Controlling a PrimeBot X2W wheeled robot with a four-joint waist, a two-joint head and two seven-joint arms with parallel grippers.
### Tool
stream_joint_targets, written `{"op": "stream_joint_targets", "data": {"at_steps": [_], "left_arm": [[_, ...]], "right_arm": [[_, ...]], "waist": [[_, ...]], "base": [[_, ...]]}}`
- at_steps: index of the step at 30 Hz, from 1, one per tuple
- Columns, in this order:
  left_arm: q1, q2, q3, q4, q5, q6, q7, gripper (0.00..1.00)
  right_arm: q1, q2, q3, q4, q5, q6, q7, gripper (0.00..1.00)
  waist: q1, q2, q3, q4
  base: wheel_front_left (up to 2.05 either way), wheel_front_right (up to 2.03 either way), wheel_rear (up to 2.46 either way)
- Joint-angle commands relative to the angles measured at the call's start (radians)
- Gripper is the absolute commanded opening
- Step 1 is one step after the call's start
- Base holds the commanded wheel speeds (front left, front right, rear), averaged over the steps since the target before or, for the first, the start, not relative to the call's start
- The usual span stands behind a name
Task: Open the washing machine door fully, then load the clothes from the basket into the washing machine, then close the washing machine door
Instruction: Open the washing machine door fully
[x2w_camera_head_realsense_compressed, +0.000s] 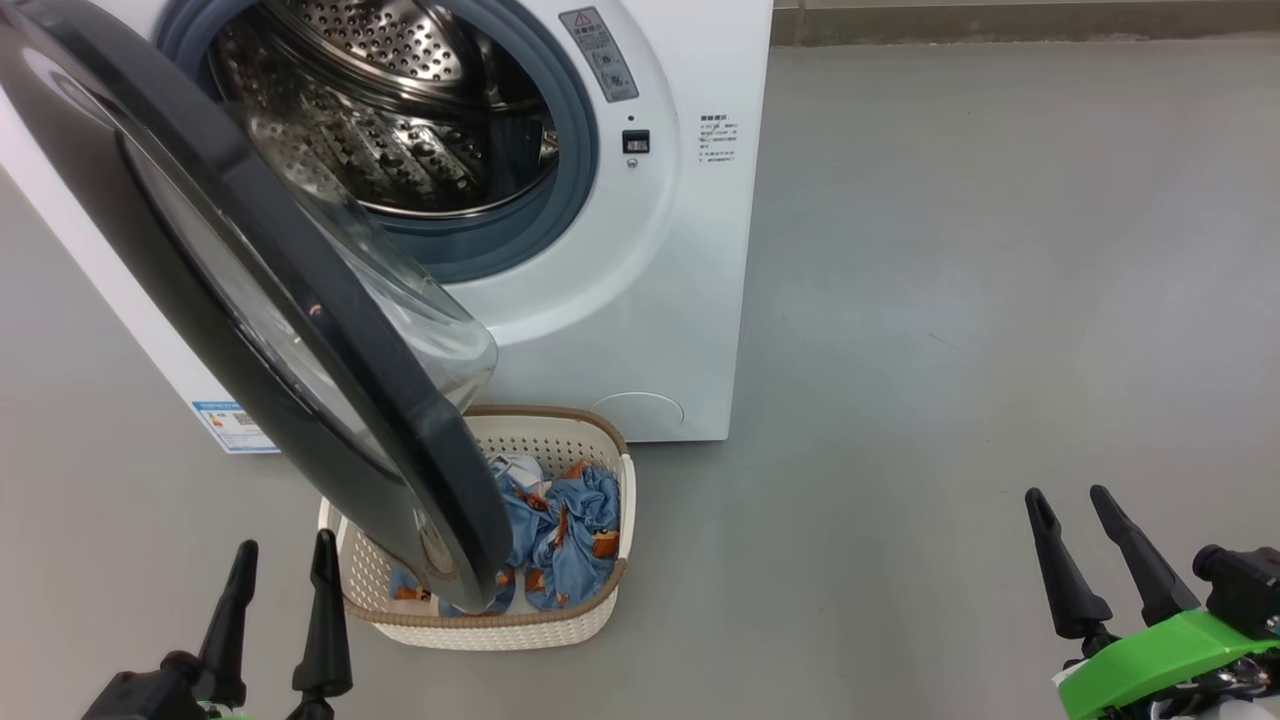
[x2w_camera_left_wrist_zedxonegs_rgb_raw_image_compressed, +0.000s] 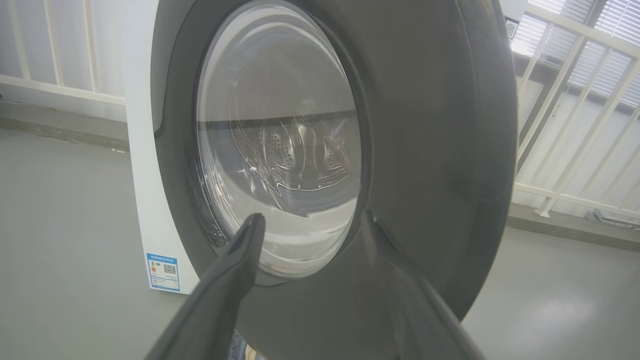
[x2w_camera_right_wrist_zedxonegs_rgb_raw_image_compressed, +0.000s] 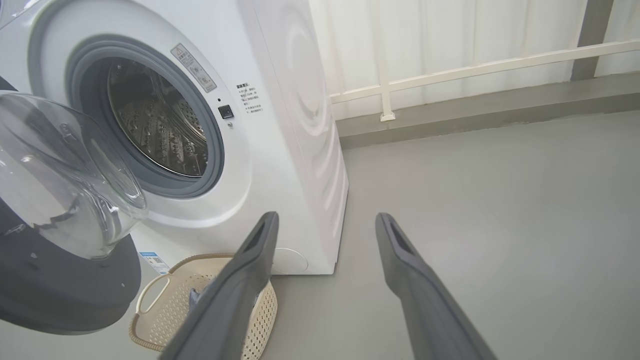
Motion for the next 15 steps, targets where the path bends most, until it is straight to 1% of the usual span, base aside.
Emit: {"op": "stream_joint_targets", "data": {"at_steps": [1, 11, 12, 13, 15], "left_arm": [[-0.031, 0.015, 0.031, -0.021, 0.001, 0.0, -0.006, 1.0], [-0.051, 0.005, 0.05, -0.02, -0.016, 0.0, -0.006, 1.0], [-0.055, 0.004, 0.057, -0.022, -0.019, 0.0, -0.006, 0.67], [-0.06, 0.004, 0.063, -0.025, -0.02, 0.0, -0.006, 0.0], [-0.071, 0.008, 0.08, -0.037, -0.022, 0.0, -0.006, 0.0]], "right_arm": [[0.0, -0.018, 0.007, -0.018, -0.013, 0.006, -0.012, 1.0], [0.004, -0.009, 0.006, 0.007, -0.005, 0.006, -0.012, 1.0], [0.004, -0.009, 0.005, 0.007, -0.004, 0.006, -0.012, 1.0], [0.005, -0.008, 0.005, 0.007, -0.002, 0.006, -0.012, 1.0], [0.007, -0.009, 0.006, 0.003, 0.003, 0.006, -0.012, 1.0]], "waist": [[0.0, 0.0, 0.001, 0.001], [0.0, 0.0, 0.002, 0.001], [0.0, 0.0, 0.001, 0.002], [0.0, 0.0, 0.0, 0.003], [0.0, 0.0, -0.002, 0.004]], "base": [[0.0, 0.0, 0.0], [0.0, 0.0, 0.0], [0.0, 0.0, 0.0], [0.0, 0.0, 0.0], [0.0, 0.0, 0.0]]}}
